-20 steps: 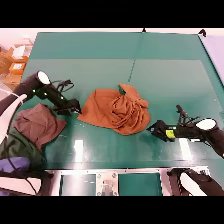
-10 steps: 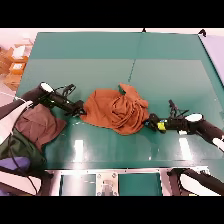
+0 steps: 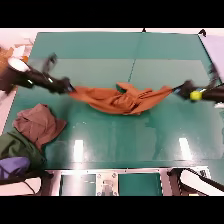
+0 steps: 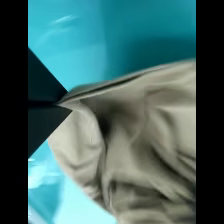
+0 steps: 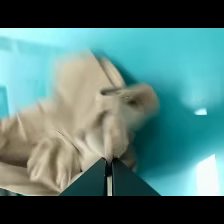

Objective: Fold the shirts.

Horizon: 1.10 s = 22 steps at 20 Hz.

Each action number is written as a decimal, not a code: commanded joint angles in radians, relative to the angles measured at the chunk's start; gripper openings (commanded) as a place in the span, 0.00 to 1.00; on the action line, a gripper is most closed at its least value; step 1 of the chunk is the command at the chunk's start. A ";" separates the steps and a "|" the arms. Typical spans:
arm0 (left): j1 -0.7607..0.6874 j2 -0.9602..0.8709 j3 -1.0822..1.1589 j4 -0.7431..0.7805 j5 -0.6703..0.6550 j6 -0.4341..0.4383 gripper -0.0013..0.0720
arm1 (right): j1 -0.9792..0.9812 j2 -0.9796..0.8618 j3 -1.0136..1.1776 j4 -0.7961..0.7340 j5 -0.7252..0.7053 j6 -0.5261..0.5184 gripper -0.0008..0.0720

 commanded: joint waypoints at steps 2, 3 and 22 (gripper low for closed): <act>0.035 0.191 0.272 0.003 -0.008 -0.064 0.05 | -0.148 0.037 0.396 0.020 0.229 0.037 0.03; 0.035 0.223 0.351 -0.020 -0.005 -0.064 0.05 | -0.155 0.060 0.484 0.020 0.230 0.050 0.03; 0.017 0.140 0.266 0.148 0.106 -0.150 0.05 | -0.143 0.248 0.264 -0.037 0.120 0.041 0.03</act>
